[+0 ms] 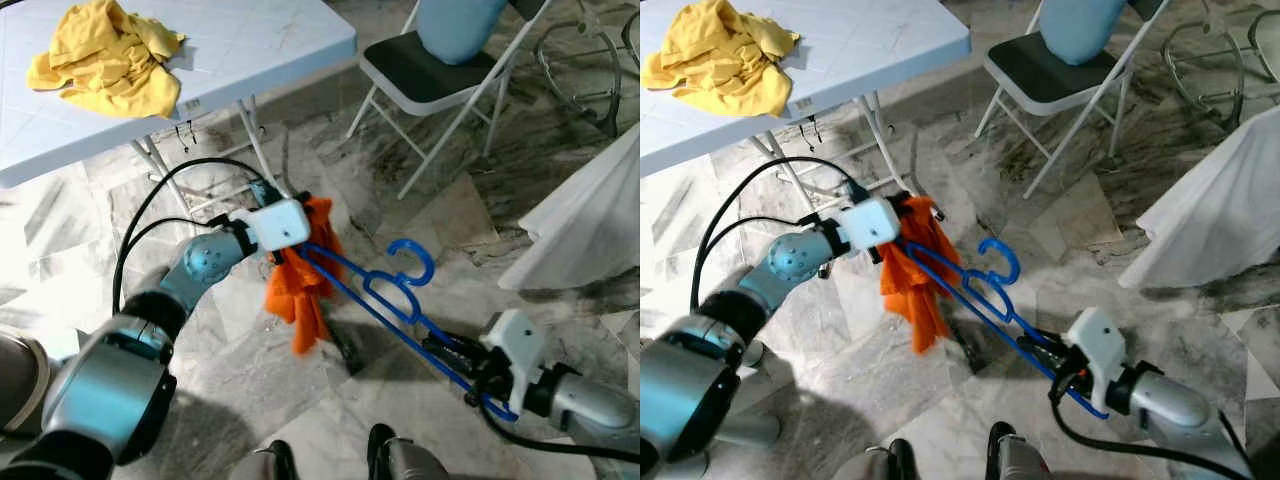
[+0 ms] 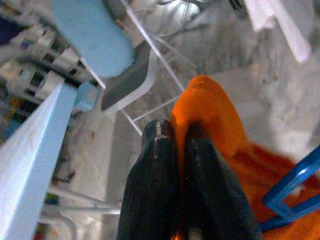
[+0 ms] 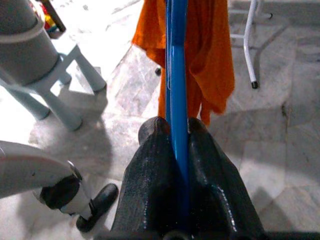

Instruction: Hang hanger

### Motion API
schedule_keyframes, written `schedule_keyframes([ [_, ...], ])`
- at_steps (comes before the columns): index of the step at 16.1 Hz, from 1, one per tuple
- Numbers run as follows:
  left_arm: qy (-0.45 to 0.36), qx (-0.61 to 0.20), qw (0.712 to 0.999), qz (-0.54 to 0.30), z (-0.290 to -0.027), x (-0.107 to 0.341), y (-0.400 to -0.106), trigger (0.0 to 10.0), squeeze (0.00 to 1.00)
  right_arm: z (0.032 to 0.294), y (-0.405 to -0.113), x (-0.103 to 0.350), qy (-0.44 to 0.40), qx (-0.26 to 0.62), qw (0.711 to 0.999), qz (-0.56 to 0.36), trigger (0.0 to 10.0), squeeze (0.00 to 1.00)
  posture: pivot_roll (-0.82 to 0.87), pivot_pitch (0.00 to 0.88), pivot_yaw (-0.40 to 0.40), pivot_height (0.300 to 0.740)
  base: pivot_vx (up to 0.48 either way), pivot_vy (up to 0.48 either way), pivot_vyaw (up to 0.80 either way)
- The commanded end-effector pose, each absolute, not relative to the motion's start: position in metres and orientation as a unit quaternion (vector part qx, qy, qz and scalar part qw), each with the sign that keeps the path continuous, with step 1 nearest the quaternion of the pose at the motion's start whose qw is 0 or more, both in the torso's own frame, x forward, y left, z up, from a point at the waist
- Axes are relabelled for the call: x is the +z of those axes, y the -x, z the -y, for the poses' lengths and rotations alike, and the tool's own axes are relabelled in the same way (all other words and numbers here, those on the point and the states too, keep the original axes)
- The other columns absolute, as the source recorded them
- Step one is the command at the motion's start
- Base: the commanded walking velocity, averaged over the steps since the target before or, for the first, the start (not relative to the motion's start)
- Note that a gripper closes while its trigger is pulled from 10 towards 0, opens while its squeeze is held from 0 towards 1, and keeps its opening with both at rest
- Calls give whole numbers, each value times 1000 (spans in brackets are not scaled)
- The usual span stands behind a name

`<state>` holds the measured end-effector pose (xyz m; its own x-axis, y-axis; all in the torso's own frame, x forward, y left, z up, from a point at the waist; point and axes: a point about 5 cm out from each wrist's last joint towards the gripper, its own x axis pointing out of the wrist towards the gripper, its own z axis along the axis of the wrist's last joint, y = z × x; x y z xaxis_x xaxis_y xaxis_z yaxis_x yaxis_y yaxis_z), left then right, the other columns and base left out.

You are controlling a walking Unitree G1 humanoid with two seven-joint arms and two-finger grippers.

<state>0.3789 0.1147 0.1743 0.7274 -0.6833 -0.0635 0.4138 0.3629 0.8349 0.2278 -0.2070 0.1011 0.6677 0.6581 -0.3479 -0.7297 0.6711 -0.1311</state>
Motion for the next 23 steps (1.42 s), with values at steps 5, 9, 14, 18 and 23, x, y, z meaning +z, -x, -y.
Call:
schedule_keyframes([
  [5, -450, -302, 825, 160, -128, 182, -382, 10000, 0, 203, -228, 86, 162, 373, 898, -166, 10000, 0, -160, 246, 114, 740, 0, 0, 0],
  [9, -484, -275, 811, 179, -132, 186, -383, 10000, 0, 211, -239, 89, 189, 331, 912, -149, 10000, 0, -157, 248, 107, 740, 0, 0, 0],
  [14, -464, -225, 822, 241, -134, 206, -385, 10000, 0, 229, -257, 94, 222, 229, 940, -123, 10000, 0, -150, 259, 97, 740, 0, 0, 0],
  [18, -459, -232, 821, 248, -131, 202, -382, 10000, 0, 225, -260, 90, 223, 228, 941, -115, 10000, 0, -147, 264, 94, 740, 0, 0, 0],
  [23, -449, -236, 827, 240, -131, 198, -382, 10000, 0, 224, -260, 94, 217, 239, 941, -103, 10000, 0, -149, 262, 99, 740, 0, 0, 0],
])
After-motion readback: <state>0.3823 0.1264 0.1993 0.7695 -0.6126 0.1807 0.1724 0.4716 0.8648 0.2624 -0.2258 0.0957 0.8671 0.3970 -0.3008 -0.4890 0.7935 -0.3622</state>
